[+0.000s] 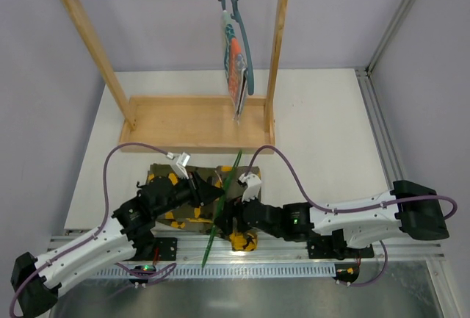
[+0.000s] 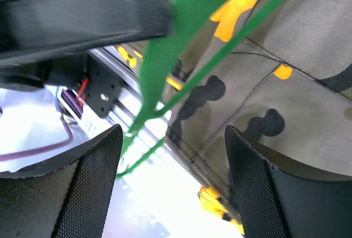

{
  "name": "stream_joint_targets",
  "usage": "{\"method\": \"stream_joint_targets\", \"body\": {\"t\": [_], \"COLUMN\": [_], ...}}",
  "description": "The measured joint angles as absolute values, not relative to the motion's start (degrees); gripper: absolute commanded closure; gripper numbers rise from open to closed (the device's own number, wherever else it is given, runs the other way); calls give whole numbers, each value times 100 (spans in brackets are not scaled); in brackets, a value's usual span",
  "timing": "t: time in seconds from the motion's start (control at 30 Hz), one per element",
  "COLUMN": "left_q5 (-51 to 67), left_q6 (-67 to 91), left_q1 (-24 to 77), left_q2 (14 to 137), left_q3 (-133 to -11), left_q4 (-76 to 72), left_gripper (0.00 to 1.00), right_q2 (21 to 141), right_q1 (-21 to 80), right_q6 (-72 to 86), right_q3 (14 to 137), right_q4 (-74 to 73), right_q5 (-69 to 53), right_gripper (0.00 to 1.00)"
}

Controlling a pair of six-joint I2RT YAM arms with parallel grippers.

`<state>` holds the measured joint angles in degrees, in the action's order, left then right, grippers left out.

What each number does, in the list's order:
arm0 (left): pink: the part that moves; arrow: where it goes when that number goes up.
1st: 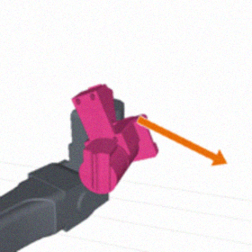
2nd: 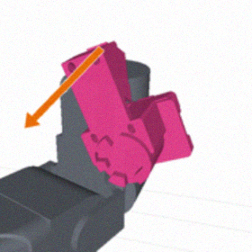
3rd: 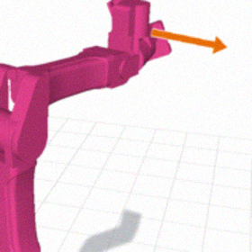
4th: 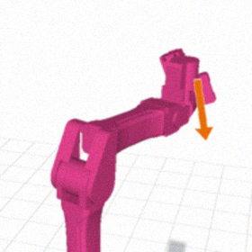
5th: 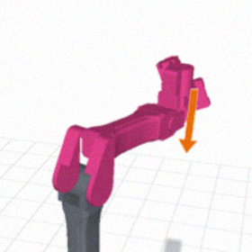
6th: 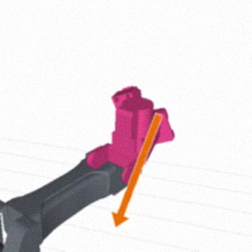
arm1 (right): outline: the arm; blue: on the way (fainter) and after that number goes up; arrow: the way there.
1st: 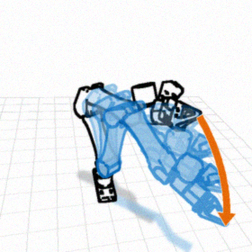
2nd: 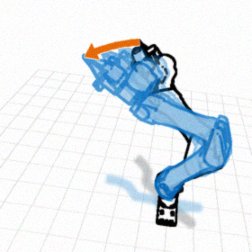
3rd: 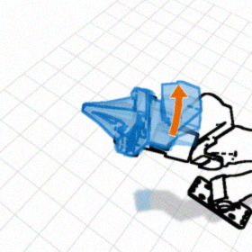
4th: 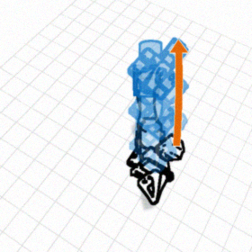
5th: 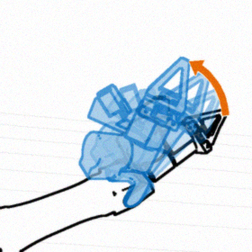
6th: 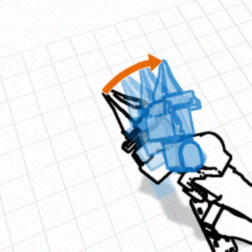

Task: Place the trousers on the hanger
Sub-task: Place trousers on hanger

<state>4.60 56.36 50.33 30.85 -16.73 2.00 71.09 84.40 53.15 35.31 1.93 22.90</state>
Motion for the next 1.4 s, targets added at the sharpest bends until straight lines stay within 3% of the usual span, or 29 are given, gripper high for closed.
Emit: {"method": "stream_joint_targets", "body": {"t": [0.3,0.53,0.63,0.77,0.87,1.07,1.4], "left_q5": [388,211,-16,-644,-1151,-1227,-353], "left_q6": [5682,5747,5767,5826,5889,5951,6134], "left_q1": [5380,5435,5443,5441,5441,5341,5271], "left_q2": [3765,3743,3570,3391,3382,3712,5131], "left_q3": [-1772,-1835,-1931,-2300,-2661,-2805,-2333], "left_q4": [-388,-298,19,989,1859,2477,1597], "left_gripper": [73,67,64,62,50,41,32], "right_q2": [7669,8112,8189,8189,8184,8049,7699], "right_q1": [8694,8779,8774,8796,8818,8849,8921], "right_q6": [6034,6775,7013,7109,7231,7400,7544], "right_q3": [4547,4847,4858,4853,4834,4654,4276], "right_q4": [-593,-1507,-1828,-1876,-1852,-1850,-1822], "right_q5": [3463,3999,4145,4257,4263,4252,4298], "right_gripper": [23,38,54,82,89,96,96]}}
